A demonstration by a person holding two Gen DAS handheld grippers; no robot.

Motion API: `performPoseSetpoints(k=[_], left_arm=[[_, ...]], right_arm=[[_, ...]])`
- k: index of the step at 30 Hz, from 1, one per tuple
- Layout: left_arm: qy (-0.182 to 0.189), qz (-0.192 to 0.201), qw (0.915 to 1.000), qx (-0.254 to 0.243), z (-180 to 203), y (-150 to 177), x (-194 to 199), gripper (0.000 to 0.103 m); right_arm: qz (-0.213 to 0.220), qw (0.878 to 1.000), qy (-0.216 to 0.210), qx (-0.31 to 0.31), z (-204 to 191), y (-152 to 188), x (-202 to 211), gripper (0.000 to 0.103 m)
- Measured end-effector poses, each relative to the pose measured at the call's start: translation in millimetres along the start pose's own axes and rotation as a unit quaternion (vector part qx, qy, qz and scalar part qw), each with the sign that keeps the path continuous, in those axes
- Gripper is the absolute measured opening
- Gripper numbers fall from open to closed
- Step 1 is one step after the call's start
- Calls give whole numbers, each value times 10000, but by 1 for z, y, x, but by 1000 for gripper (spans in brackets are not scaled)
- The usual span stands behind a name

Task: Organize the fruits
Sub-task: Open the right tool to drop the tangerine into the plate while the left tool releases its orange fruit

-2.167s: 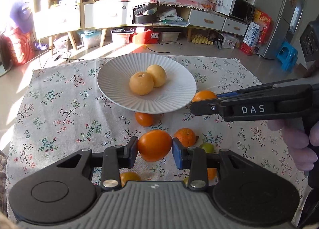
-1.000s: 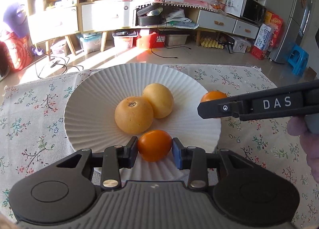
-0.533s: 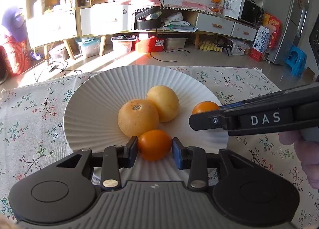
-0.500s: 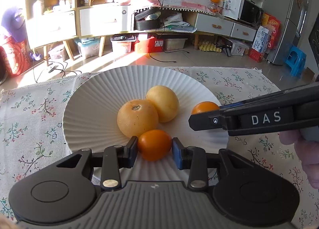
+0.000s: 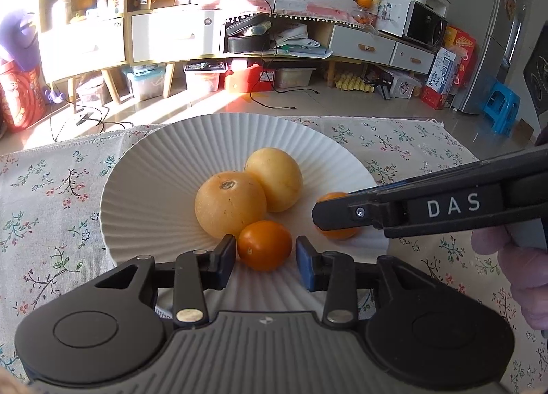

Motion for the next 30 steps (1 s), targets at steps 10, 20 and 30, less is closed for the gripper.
performPoseSetpoints(k=[10, 20, 30], left_arm=[[-4, -39, 9999, -140, 3, -1, 6, 64], [-105, -110, 9995, -263, 6, 4, 33, 87], [-307, -239, 9990, -207, 3, 11, 68, 98]], right_arm=[[21, 9999, -44, -101, 0, 0, 5, 40], [133, 9999, 10, -77, -5, 8, 27, 67], [279, 9995, 121, 11, -23, 26, 55, 83]])
Point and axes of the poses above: each gripper's, at about its wrist camera, not at the fingertips, and x roughly against the way its jaws point, z to its right, y to its underside, the point moved 3 cm from there along -x, roughly the way its jaws point, and after that the axes turned 14 degrees about -x, right-handed, at the moved point
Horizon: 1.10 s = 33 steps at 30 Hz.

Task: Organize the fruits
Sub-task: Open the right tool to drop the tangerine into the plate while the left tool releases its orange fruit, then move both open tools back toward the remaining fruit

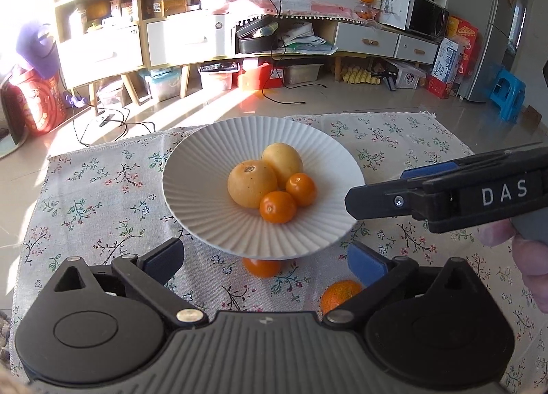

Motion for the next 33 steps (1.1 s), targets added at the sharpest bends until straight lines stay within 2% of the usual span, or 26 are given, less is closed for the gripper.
performPoseSetpoints(k=[7, 15, 20, 27, 33], left_arm=[[-129, -105, 9998, -123, 2, 14, 23, 98], [-192, -191, 9996, 19, -6, 38, 33, 98], [-306, -251, 9992, 110, -11, 51, 36, 98], [-403, -64, 9991, 144, -17, 64, 47, 98], [-353, -68, 9993, 90, -17, 76, 49, 98]], right_arm=[[-42, 9999, 88, 27, -5, 17, 13, 89], [-91, 9991, 111, 406, -13, 37, 16, 93], [-88, 9991, 106, 410, -12, 45, 16, 94], [-49, 9987, 109, 487, -11, 55, 20, 95], [-82, 9984, 167, 541, -9, 62, 18, 95]])
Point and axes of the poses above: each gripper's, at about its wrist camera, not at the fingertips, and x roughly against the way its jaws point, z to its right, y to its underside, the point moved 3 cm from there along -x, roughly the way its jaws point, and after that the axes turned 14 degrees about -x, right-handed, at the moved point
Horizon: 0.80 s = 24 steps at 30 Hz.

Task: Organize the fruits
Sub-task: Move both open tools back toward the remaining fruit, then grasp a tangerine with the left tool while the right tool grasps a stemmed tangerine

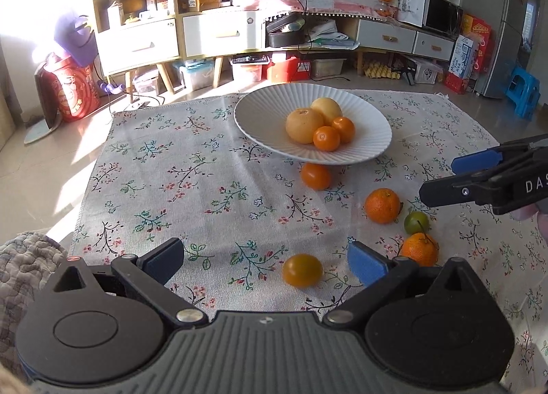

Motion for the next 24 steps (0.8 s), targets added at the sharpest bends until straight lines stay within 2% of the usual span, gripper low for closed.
performPoseSetpoints(k=[9, 11, 20, 24], left_arm=[[194, -199, 9993, -266, 9, 16, -12, 98], [239, -217, 9990, -321, 12, 17, -15, 96], [448, -225, 9982, -333, 19, 17, -22, 74], [562, -157, 9979, -276, 19, 9, -22, 67]], right_arm=[[-223, 9995, 100, 208, -1, 14, -14, 95], [-269, 9992, 112, 266, -2, 16, -19, 91], [-425, 9983, 38, 405, -3, 21, -20, 75], [-573, 9975, 220, 358, -1, 22, -17, 67]])
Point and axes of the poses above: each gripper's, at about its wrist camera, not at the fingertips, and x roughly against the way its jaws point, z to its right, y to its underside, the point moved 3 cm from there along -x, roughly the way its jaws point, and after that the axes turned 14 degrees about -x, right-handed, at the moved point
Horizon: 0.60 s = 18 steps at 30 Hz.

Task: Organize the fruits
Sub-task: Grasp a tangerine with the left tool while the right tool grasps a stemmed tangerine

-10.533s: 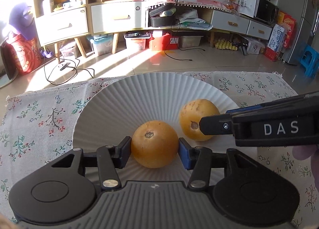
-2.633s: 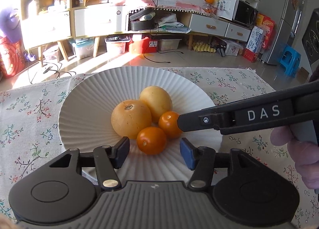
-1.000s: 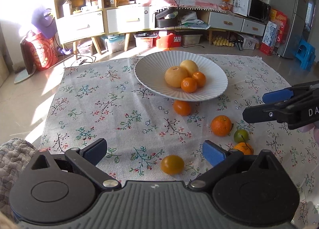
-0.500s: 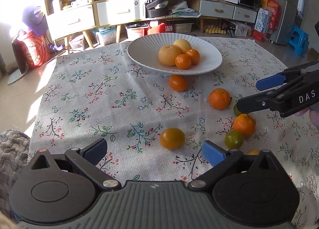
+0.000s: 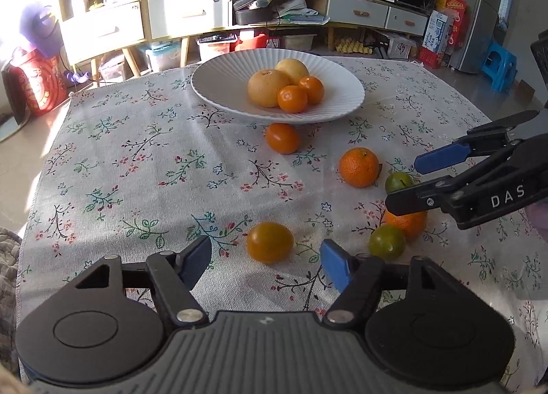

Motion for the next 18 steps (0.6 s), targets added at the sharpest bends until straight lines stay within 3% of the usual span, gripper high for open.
performPoseSetpoints(k=[12, 18], left_arm=[[252, 88, 9996, -83, 10, -25, -13, 51], [355, 44, 9992, -148, 20, -31, -20, 45]], right_arm=[[-607, 9977, -283, -124, 2, 14, 0, 43], [-597, 9976, -262, -224, 4, 12, -5, 36]])
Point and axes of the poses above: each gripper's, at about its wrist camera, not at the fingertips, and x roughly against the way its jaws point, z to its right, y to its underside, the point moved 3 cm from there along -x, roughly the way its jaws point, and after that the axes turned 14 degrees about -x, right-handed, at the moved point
